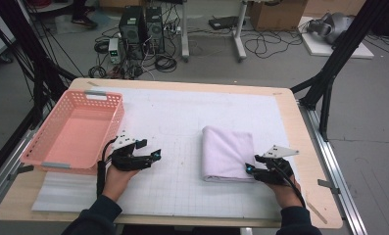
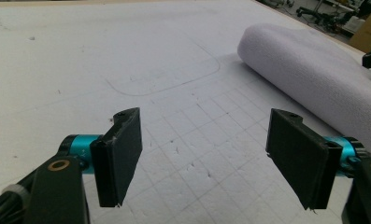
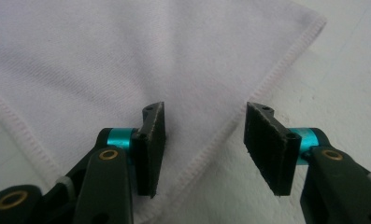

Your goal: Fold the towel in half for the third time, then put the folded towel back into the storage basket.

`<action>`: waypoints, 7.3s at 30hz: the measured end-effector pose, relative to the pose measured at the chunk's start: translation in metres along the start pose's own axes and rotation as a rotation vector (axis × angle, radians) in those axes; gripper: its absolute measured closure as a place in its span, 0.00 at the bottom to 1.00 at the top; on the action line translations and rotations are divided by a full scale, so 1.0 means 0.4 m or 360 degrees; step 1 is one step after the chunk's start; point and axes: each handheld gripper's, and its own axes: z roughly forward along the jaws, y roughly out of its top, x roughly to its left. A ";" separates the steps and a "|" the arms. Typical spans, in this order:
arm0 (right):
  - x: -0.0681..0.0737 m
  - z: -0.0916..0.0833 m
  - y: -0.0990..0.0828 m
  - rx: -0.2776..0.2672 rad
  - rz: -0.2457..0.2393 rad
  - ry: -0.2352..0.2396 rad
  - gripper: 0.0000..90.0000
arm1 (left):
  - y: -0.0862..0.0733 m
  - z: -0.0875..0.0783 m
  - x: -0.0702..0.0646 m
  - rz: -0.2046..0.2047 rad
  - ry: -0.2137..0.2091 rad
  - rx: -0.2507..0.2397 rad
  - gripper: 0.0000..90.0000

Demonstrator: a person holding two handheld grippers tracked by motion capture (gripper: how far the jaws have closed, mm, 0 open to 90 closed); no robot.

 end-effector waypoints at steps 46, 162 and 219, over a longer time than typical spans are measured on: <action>-0.066 -0.087 0.006 -0.0338 0.0197 -0.0285 0.23 | -0.009 -0.041 0.011 -0.0022 -0.0058 -0.0020 0.19; -0.068 -0.067 -0.009 -0.0241 0.0213 -0.0230 0.23 | 0.155 0.048 -0.048 0.0161 -0.0554 -0.0091 0.81; -0.053 -0.055 0.004 -0.0234 0.0177 -0.0226 0.23 | 0.291 -0.339 0.198 0.0396 -0.0360 -0.0382 0.81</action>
